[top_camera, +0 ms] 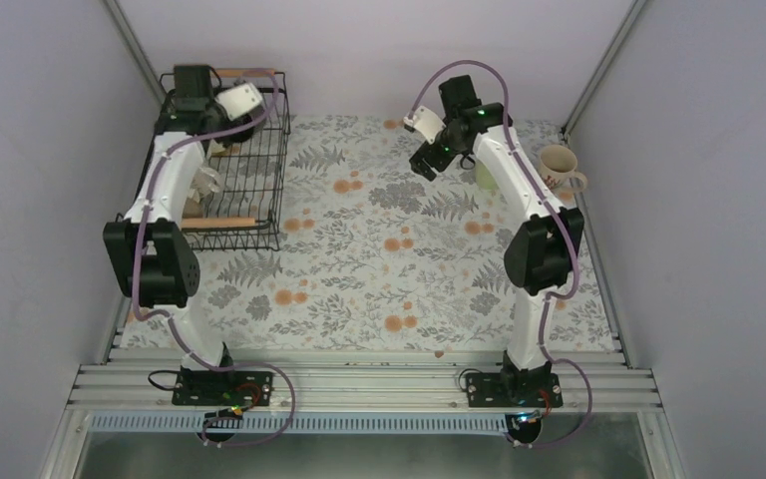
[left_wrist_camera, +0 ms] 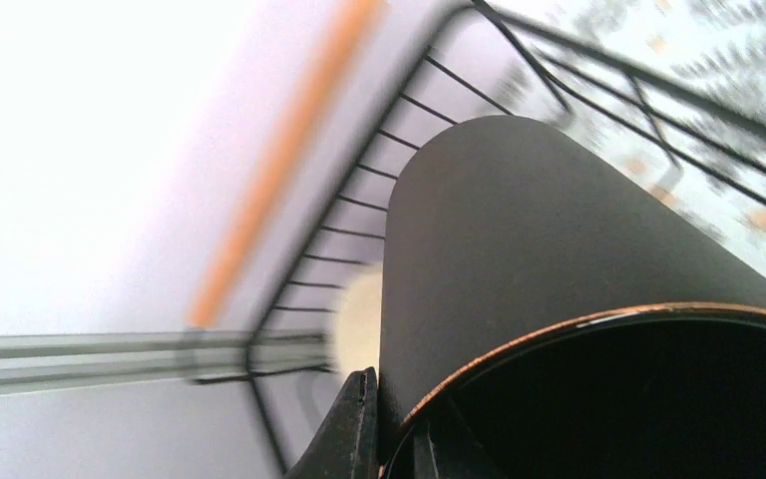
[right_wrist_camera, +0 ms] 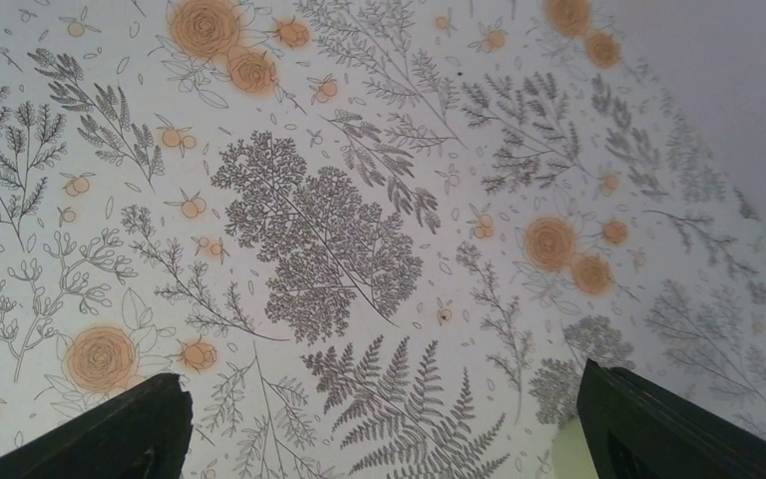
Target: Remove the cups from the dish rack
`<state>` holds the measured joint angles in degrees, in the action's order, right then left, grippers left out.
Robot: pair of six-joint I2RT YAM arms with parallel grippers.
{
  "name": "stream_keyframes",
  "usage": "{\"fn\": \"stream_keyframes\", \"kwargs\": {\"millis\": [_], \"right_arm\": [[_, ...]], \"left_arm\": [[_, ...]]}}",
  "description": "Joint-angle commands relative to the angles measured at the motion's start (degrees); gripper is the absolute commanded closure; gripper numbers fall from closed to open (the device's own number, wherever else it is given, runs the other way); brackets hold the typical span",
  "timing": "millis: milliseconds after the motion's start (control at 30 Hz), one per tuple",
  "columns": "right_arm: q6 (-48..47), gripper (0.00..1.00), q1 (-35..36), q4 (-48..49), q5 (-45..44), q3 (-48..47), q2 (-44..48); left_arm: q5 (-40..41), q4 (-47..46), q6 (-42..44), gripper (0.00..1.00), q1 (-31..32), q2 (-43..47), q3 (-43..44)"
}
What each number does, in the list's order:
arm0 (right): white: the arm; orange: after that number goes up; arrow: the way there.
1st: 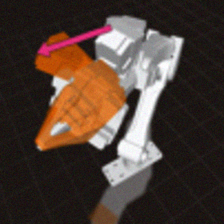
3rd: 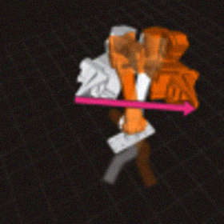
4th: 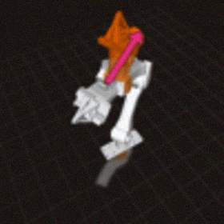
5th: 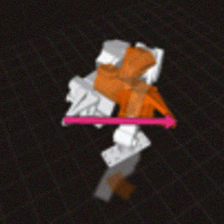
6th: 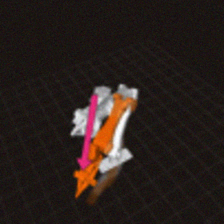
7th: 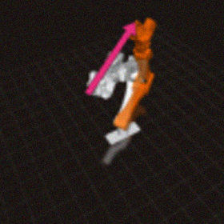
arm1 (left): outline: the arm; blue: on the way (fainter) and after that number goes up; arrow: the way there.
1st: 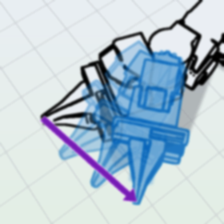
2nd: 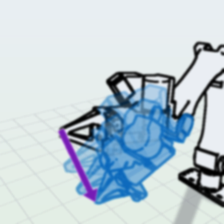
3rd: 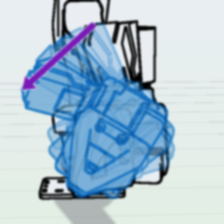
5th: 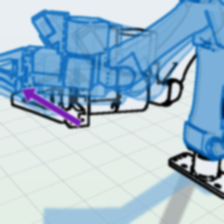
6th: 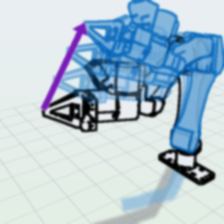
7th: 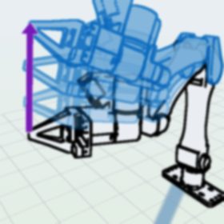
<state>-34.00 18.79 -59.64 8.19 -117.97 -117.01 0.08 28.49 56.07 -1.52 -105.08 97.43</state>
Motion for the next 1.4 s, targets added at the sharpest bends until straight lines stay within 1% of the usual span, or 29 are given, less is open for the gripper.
{"fn": "stream_keyframes", "kwargs": {"millis": [0, 133, 233, 300, 467, 533, 600, 733, 833, 933, 1000, 1067, 1133, 1300, 1367], "right_arm": [[-0.09, 0.0, -1.27, 1.9, -1.24, 1.52, 5.65], [0.29, 0.0, -4.4, 4.08, -2.25, 2.74, 8.16], [0.74, 0.0, -7.27, 4.43, -1.27, 2.24, 9.59], [0.54, 0.0, -8.96, 4.46, -0.72, 2.21, 10.75], [0.02, 0.0, -12.92, 4.01, 0.76, 2.31, 13.04], [-0.23, 0.0, -14.45, 3.52, 1.48, 2.59, 13.81], [-0.53, 0.0, -15.82, 3.21, 2.46, 3.28, 14.7], [-2.52, 0.0, -17.35, 2.75, 5.2, 6.64, 16.94], [-3.76, 0.0, -17.38, 5.3, 5.33, 12.37, 19.16], [-3.81, 0.0, -17.44, 6.31, 4.8, 15.18, 19.74], [-3.82, 0.0, -17.45, 6.4, 5.8, 16.73, 19.9], [-3.84, 0.0, -17.46, 6.92, 6.41, 18.44, 20.2], [-3.91, 0.0, -17.38, 7.52, 6.54, 19.77, 20.37], [-4.22, 0.0, -17.44, 7.7, 7.08, 21.03, 20.03], [-4.14, 0.0, -17.46, 7.25, 7.96, 20.78, 19.66]], "left_arm": [[-3.17, 1.61, -2.62, 0.98, 0.73, 7.4, 14.19], [-5.63, 12.53, -3.86, 0.98, 5.15, 4.53, 26.69], [-5.2, 17.84, -3.95, 0.98, 10.8, 2.15, 33.42], [-4.66, 19.65, -3.76, 0.98, 15.42, 0.63, 36.54], [-3.16, 19.08, -3.06, 0.97, 23.19, -3.87, 38.36], [-3.75, 19.09, -3.77, 0.98, 25.17, -7.68, 40.45], [-5.35, 20.28, -5.23, 0.98, 26.17, -11.72, 44.33], [-7.61, 26.18, -6.27, 0.98, 28.65, -19.75, 52.61], [-8.5, 28.39, -5.48, 0.98, 30.47, -22.36, 51.38], [-7.73, 30.46, -3.41, 0.98, 32.43, -24.56, 48.63], [-7.65, 33.07, -2.29, 0.98, 33.32, -27.07, 50.3], [-8.6, 36.51, -1.15, 0.98, 33.87, -29.86, 54.8], [-9.66, 39.25, 0.12, 0.98, 34.16, -31.56, 56.54], [-11.48, 44.37, 3.63, 0.98, 34.93, -30.07, 50.54], [-11.25, 46.44, 4.02, 0.98, 35.16, -30.9, 50.38]]}}
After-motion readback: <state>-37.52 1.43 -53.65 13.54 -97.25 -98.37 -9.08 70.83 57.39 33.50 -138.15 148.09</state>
